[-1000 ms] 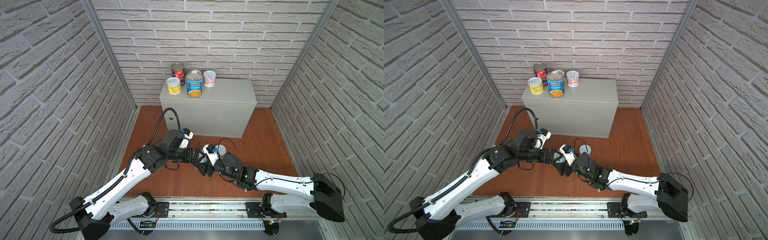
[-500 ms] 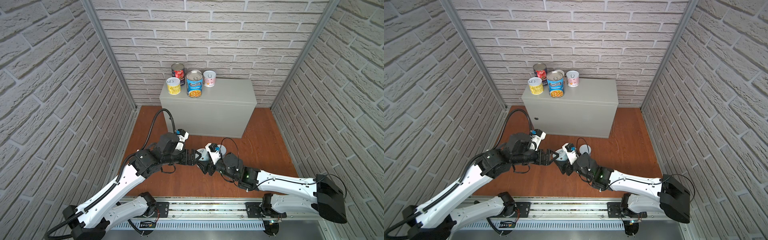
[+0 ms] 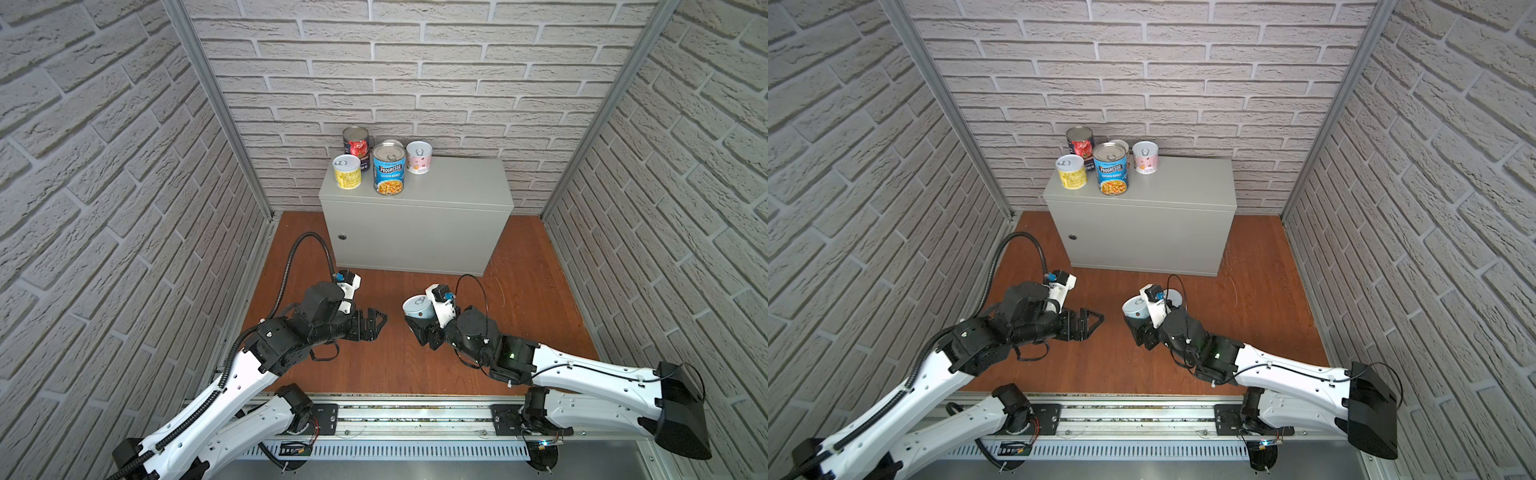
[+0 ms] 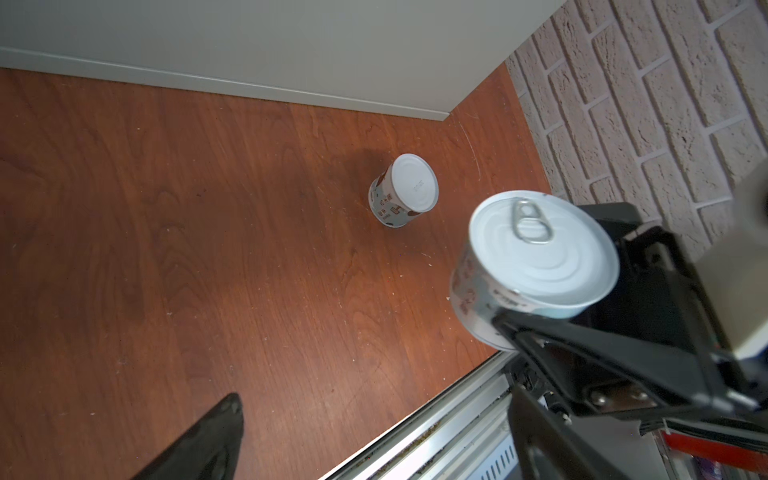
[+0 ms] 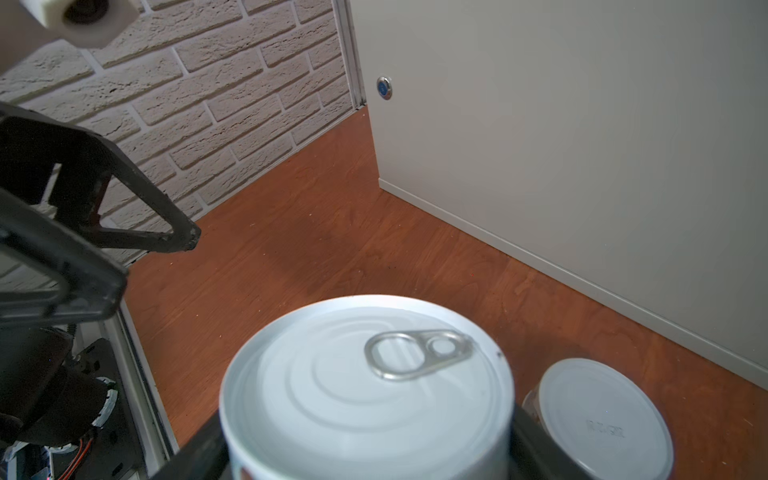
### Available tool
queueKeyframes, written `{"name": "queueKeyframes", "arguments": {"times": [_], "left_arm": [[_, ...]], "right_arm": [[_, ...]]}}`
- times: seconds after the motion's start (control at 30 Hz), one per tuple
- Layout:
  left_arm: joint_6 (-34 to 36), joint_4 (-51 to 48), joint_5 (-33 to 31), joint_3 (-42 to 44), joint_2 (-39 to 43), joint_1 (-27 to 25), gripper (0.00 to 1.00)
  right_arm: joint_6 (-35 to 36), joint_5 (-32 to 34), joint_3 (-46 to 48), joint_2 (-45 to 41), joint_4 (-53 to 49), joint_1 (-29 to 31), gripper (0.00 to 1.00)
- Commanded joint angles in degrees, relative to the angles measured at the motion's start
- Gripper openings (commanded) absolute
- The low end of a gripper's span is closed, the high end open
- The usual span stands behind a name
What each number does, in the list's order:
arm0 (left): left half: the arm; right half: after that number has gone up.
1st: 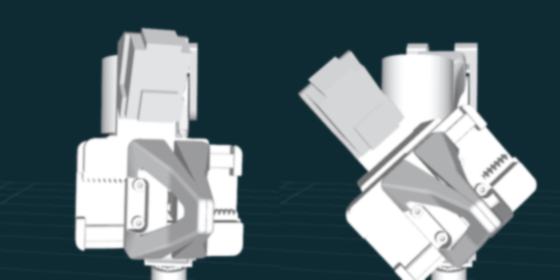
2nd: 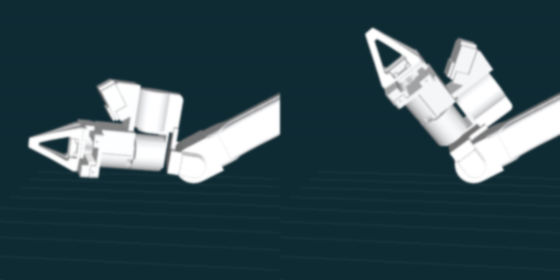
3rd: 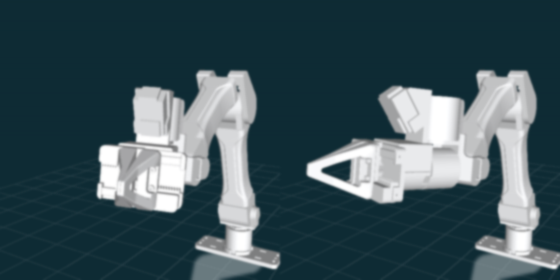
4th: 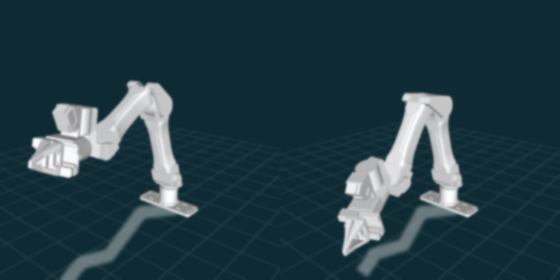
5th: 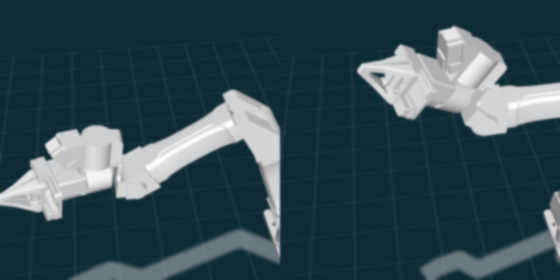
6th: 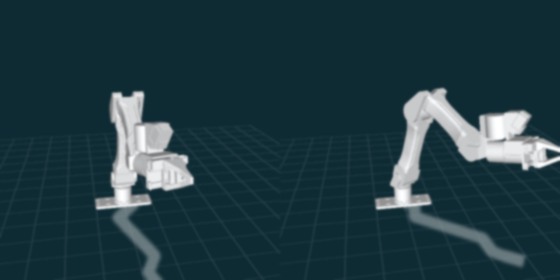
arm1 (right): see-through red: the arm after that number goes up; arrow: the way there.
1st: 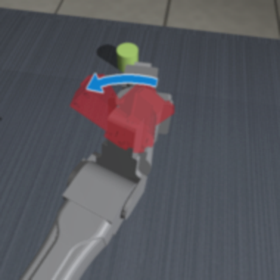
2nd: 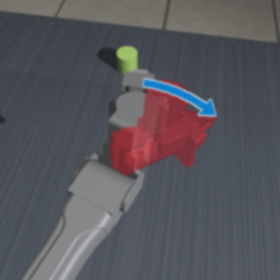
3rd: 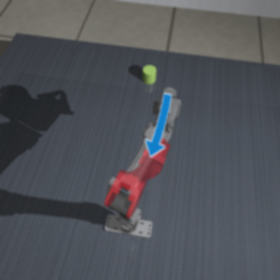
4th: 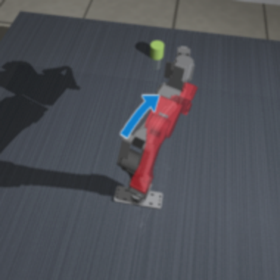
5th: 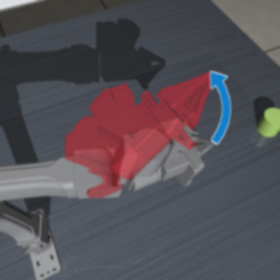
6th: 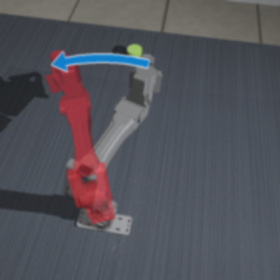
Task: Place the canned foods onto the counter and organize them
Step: 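Raise the white can with the right gripper toward the cabinet top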
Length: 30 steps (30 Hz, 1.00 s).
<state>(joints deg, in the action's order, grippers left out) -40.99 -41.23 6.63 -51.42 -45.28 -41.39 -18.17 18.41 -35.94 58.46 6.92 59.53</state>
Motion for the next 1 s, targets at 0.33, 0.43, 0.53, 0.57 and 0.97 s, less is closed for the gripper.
{"name": "queueKeyframes", "arguments": {"times": [0.33,0.43,0.53,0.57,0.97], "left_arm": [[1.7,10.9,-2.4,8.7,-0.5,1.0,0.98],[2.4,10.8,-3.5,10.0,0.2,1.0,0.98],[2.1,11.1,-4.6,11.7,1.5,1.0,0.98],[1.7,11.5,-4.8,12.5,2.0,0.9,0.98],[-0.1,13.4,-7.4,18.9,6.6,1.0,0.98]], "right_arm": [[-9.0,10.1,-4.1,-12.5,-17.2,0.2,0.56],[-10.5,11.2,-4.9,-14.7,-20.7,0.2,0.55],[-11.6,12.4,-5.7,-16.1,-23.6,0.2,0.54],[-11.7,12.7,-6.2,-16.2,-24.5,0.2,0.53],[-6.4,14.2,-22.7,-7.2,-30.6,0.2,0.07]]}}
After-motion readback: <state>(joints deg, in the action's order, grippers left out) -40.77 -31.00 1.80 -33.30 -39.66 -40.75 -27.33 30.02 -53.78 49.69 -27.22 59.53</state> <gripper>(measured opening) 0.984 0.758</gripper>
